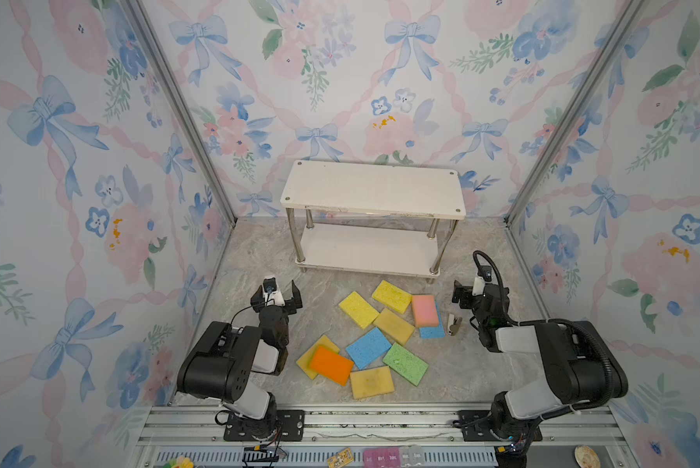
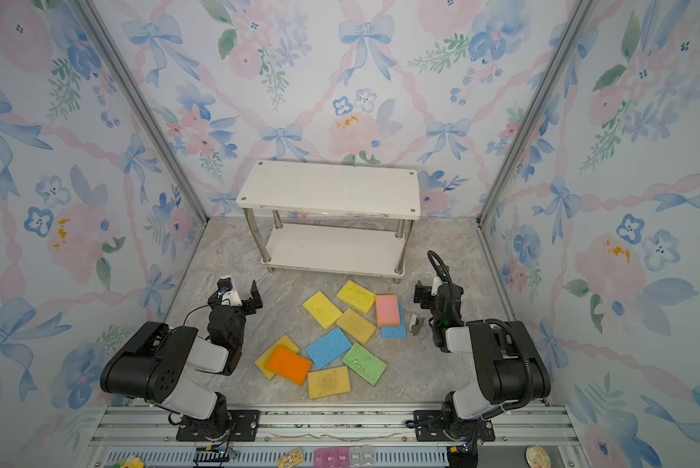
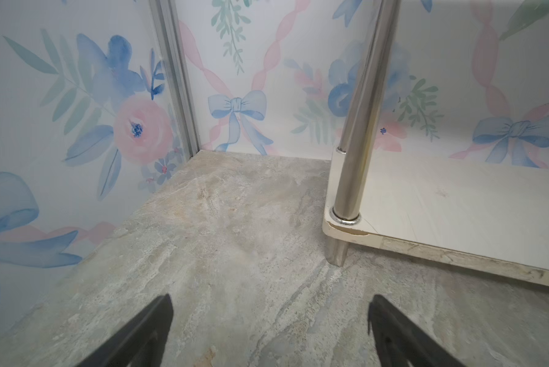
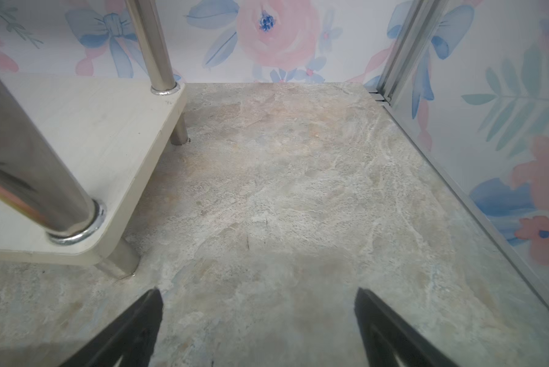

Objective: Arrange cleaning sponges on a shelf
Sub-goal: Move the shelf to the top-center of the table.

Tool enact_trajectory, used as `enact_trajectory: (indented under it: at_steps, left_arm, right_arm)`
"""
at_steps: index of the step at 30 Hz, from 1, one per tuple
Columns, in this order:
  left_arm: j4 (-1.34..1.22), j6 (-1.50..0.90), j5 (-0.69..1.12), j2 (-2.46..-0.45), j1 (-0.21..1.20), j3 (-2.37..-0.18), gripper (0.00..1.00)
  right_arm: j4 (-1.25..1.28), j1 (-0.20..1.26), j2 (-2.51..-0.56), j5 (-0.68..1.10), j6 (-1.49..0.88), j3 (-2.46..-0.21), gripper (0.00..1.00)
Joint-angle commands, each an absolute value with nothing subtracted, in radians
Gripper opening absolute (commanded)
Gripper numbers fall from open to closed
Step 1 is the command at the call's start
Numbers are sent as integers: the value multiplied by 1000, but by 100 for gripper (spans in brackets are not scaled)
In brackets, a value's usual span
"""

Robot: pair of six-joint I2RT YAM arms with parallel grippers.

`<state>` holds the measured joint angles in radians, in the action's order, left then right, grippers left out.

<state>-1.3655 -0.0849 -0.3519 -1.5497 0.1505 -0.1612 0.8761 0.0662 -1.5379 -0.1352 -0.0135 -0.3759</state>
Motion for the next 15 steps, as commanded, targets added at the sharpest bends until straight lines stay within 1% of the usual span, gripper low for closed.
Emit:
enact_trajectory:
  at_steps: [1, 15]
  left_arm:
    - [-1387, -65, -360, -1557, 145, -177, 98]
    - [-1387, -66, -354, -1560, 143, -179, 98]
  right_arm:
    - [899, 59, -1547, -149, -2, -395, 97]
    - [900, 48, -1546, -130, -10, -395, 97]
